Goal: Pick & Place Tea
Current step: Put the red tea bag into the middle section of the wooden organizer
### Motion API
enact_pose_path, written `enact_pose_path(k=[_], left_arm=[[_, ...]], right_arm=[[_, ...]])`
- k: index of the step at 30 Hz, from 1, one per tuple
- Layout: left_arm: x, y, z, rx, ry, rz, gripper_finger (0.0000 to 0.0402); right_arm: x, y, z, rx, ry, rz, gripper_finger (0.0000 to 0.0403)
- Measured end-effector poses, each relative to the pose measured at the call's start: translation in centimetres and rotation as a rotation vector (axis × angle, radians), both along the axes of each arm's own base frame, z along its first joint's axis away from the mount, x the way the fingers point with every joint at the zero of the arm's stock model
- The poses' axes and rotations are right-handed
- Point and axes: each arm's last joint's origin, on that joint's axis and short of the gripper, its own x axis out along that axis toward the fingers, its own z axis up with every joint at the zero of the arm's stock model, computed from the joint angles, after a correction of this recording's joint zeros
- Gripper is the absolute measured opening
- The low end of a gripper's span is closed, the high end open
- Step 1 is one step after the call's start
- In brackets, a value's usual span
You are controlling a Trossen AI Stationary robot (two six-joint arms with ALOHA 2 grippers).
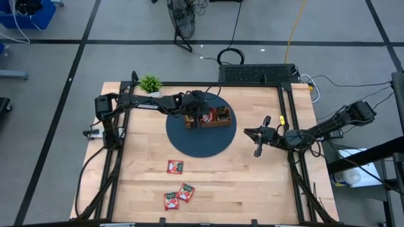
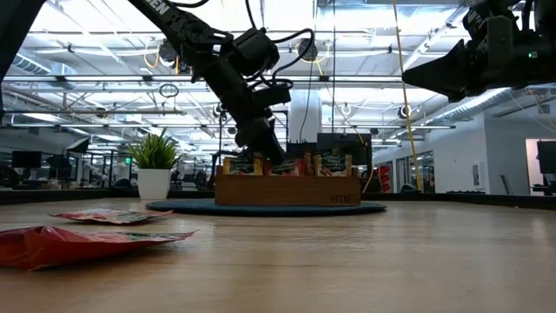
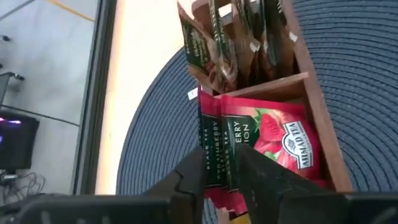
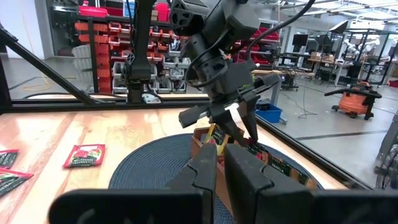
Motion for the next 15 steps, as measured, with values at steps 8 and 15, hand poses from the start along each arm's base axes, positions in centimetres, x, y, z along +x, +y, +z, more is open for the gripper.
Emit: enact_pose_path(k=[8, 15], left_arm=[[0.0, -1.2, 1.8, 0.143, 0.013, 0.096, 0.0130], [-2.8, -7.0, 8.1, -0.144, -0.133, 0.256, 0.0131]], right_arm=[[0.0, 0.0, 0.0, 0.000, 0.001, 0.000, 0.0018], [0.0, 0.0, -0.1, -0.003, 0.008, -0.001, 0.0018]])
